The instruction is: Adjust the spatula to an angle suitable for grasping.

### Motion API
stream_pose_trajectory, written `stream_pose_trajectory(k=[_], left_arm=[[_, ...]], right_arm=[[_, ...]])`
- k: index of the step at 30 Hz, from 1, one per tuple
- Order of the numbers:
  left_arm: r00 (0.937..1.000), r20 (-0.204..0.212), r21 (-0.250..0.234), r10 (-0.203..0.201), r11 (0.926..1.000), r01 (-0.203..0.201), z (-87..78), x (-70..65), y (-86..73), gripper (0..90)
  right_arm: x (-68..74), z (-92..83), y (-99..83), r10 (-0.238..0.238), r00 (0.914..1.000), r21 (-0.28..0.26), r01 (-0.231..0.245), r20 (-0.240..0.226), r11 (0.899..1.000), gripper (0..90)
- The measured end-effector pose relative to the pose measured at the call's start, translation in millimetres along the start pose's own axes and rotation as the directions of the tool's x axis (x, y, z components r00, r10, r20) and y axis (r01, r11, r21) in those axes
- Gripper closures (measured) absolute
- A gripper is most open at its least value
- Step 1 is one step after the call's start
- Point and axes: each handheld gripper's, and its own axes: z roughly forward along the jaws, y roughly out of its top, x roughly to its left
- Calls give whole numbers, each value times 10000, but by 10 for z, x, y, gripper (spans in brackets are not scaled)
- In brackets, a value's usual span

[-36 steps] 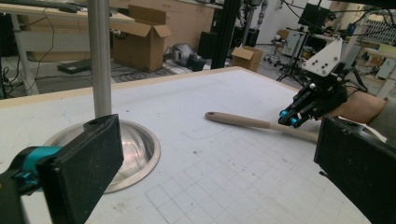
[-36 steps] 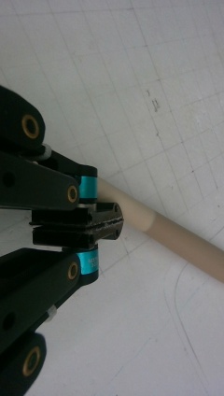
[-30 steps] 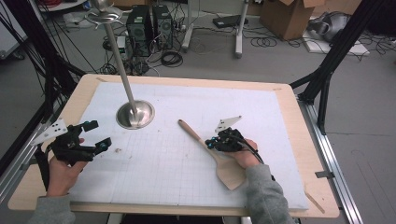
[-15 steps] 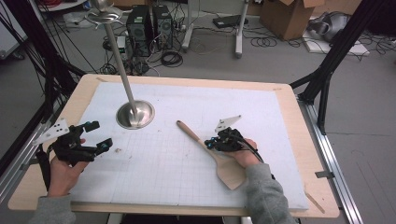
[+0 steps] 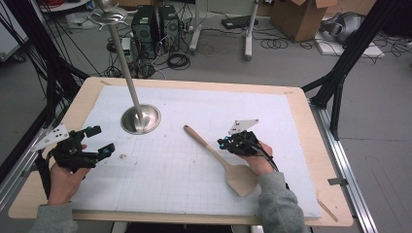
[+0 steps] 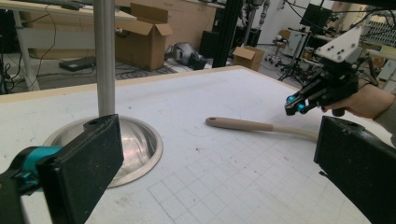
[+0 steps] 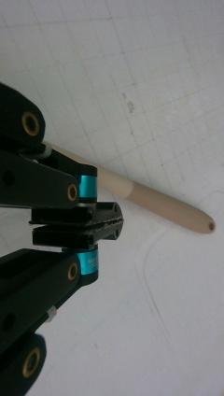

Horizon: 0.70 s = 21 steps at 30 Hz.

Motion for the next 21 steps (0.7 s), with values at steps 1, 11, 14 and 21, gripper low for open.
stream_pose_trajectory(k=[1, 11, 14, 21], left_arm=[[10000, 19, 0, 1, 10000, -1, 4, -3, 0, 18], [10000, 59, 35, 35, 10000, -35, 24, -19, 1, 18], [10000, 83, 11, 44, 10000, -44, 21, -13, 7, 18], [9999, 142, -66, 10, 10000, -9, 41, 17, 25, 18]], right_arm=[[7, -40, 10, 56, 10000, -135, -55, 48, 9999, 829], [90, -291, 80, 908, 9921, -865, -833, 864, 9928, 436], [98, -345, 86, 1328, 9851, -1072, -1212, 1090, 9868, 291], [141, -463, 104, 1628, 9777, -1607, -1409, 1325, 9769, 150]])
